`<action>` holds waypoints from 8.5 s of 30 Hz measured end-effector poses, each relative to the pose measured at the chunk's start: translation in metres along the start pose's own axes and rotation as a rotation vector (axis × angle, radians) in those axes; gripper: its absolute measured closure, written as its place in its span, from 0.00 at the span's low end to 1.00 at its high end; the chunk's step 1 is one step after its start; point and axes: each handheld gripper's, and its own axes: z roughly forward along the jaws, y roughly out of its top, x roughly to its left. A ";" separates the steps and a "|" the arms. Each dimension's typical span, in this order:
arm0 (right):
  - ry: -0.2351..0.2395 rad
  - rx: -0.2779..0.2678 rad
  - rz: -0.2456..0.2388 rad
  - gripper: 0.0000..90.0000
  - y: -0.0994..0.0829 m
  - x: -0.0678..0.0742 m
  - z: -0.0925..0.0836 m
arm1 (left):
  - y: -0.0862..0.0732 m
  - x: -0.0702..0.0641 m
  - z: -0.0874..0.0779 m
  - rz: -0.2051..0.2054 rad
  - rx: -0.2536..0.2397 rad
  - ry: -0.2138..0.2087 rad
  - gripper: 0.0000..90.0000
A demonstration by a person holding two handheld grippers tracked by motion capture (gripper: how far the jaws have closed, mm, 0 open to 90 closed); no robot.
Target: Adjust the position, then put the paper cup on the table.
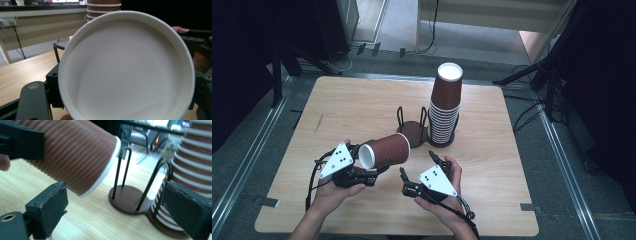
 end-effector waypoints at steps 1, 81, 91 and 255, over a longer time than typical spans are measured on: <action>0.000 0.000 0.000 0.09 0.000 0.000 0.000 | 0.000 0.000 0.000 0.000 0.000 0.000 0.23; 0.083 0.010 1.808 0.00 0.013 -0.008 0.015 | -0.020 -0.039 0.031 0.000 -0.200 0.010 0.26; 0.095 0.011 1.804 0.00 0.010 -0.011 0.018 | -0.021 -0.040 0.032 0.003 -0.199 -0.009 0.25; -0.591 -0.130 0.245 0.12 -0.042 -0.158 0.002 | -0.084 0.087 -0.092 -0.252 0.146 0.321 0.00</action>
